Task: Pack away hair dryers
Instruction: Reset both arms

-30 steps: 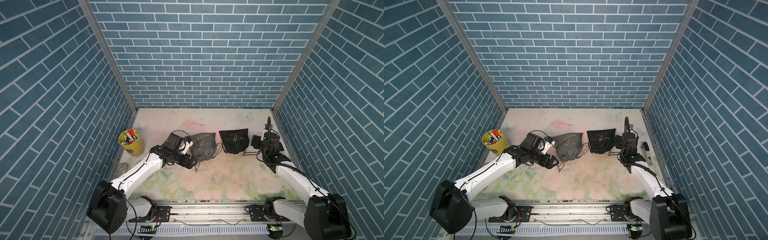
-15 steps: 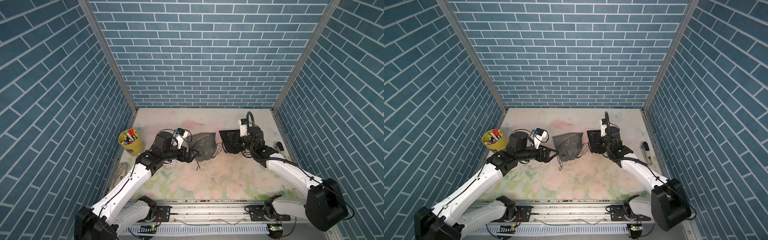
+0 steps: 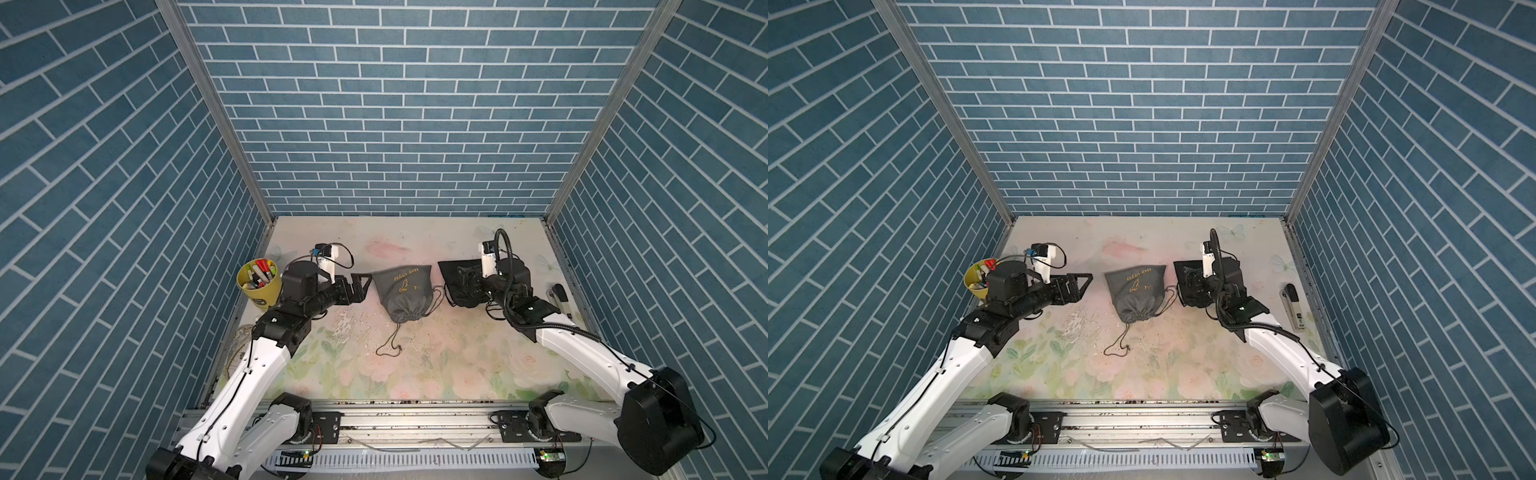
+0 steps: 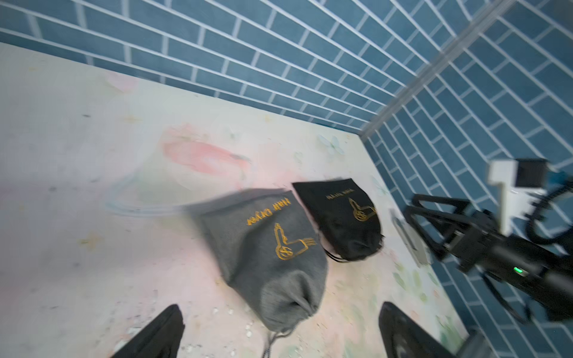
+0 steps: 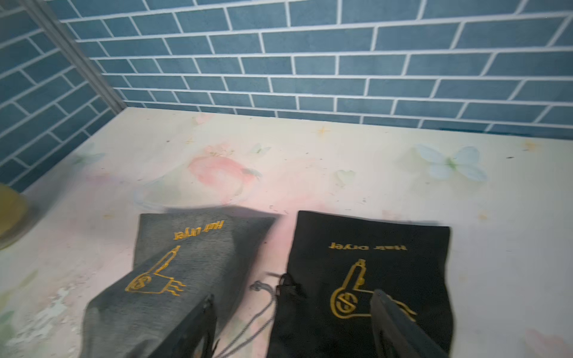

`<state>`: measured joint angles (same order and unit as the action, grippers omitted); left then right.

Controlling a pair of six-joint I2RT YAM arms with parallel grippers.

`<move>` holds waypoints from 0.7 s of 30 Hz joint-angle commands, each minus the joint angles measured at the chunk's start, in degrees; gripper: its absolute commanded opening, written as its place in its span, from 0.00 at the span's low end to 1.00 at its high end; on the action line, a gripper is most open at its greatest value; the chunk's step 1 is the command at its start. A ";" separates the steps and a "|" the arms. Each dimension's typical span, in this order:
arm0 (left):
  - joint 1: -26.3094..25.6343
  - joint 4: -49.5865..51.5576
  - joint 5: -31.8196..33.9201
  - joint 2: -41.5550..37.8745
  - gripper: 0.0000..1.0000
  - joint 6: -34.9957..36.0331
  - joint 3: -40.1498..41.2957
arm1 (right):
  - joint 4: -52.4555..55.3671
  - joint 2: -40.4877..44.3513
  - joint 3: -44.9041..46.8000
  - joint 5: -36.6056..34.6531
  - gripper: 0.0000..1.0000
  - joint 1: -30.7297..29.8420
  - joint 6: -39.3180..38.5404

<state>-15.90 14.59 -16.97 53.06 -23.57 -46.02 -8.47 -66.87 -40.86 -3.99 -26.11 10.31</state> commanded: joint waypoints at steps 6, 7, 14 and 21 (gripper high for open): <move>4.54 2.17 20.38 2.87 1.00 8.85 0.47 | -12.95 4.21 13.80 -10.29 0.79 13.60 -9.02; 5.30 0.43 21.57 2.92 1.00 9.15 1.34 | -14.43 3.84 15.16 -10.51 0.79 14.79 -9.15; 9.32 -11.58 27.81 3.71 1.00 11.72 9.11 | -30.10 -4.16 21.28 -7.52 0.79 21.52 -9.15; 12.33 -24.43 29.72 8.14 1.00 14.06 14.71 | -39.91 -17.01 19.77 -2.15 0.77 25.20 -9.93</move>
<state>-4.49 -1.26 10.20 59.57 -11.75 -32.71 -40.86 -80.60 -19.97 -9.02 -1.54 3.38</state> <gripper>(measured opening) 0.996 0.775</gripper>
